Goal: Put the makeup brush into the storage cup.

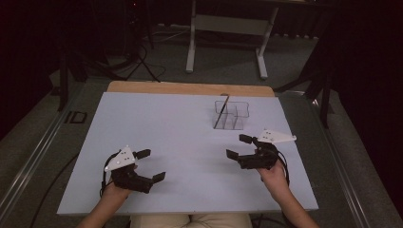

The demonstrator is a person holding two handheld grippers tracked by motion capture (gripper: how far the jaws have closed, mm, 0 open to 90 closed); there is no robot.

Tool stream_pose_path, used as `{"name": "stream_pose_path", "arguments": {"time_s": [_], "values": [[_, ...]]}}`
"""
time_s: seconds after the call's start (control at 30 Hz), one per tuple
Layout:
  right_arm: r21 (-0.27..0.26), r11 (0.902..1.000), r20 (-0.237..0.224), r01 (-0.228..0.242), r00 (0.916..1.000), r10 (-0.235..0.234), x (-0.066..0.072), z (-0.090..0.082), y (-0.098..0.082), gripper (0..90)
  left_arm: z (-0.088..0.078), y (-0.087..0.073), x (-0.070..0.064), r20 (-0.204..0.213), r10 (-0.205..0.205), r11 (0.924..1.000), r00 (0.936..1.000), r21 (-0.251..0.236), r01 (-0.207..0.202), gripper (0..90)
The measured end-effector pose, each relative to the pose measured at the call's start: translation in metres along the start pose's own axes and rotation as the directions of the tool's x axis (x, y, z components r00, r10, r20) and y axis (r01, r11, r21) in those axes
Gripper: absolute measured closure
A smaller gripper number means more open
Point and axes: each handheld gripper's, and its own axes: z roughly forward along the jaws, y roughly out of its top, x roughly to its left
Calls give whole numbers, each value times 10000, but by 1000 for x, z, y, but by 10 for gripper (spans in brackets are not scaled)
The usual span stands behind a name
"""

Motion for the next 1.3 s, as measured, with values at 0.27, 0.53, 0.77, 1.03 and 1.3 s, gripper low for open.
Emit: {"name": "stream_pose_path", "arguments": {"time_s": [0.27,0.53,0.77,1.03,1.3], "values": [[339,9992,-50,211,9998,-210,7,-8,-10,142,0,1,-1,14,52,10000,10000,4,-52,5],[205,9996,-43,180,9998,-180,5,-13,-24,142,1,1,-2,49,101,9999,9999,32,-101,5],[-151,9992,-117,377,9992,-379,-2,-16,-30,146,2,0,-1,54,181,9998,9998,73,-181,5],[386,9967,-75,721,9974,-719,-7,-10,-41,146,5,-2,-2,115,279,9994,9995,224,-281,5],[530,9973,123,504,9986,-511,-12,-3,-50,146,4,-2,-2,97,257,9995,9996,187,-258,5]]}}
